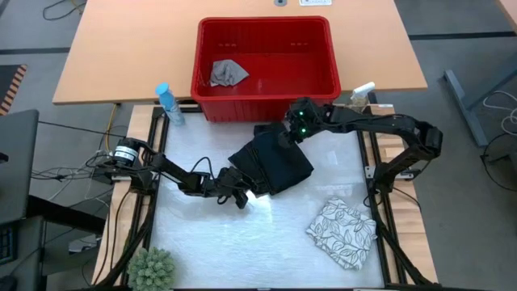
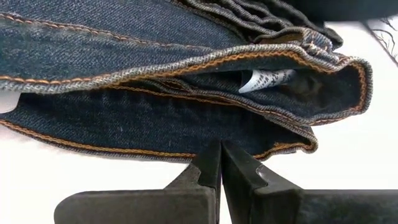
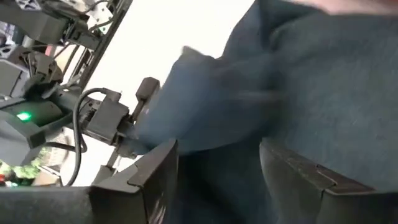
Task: Fold laundry
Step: Fold the dark blue pants
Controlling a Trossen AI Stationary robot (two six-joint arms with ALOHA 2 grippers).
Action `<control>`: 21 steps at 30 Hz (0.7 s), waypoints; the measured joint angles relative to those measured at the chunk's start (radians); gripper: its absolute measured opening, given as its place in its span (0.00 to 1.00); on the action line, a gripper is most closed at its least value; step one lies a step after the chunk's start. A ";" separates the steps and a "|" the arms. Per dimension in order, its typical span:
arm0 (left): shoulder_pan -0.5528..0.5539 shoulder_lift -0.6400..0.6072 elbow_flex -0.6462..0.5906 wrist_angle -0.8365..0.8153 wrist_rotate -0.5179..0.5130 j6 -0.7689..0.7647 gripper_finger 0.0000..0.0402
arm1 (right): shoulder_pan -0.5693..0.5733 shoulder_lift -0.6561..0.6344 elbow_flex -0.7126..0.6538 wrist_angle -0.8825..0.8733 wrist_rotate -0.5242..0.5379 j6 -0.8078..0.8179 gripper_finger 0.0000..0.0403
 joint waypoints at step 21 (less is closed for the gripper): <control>0.000 -0.163 -0.002 -0.024 0.121 0.010 0.00 | 0.108 0.020 0.000 0.163 0.047 -0.215 0.62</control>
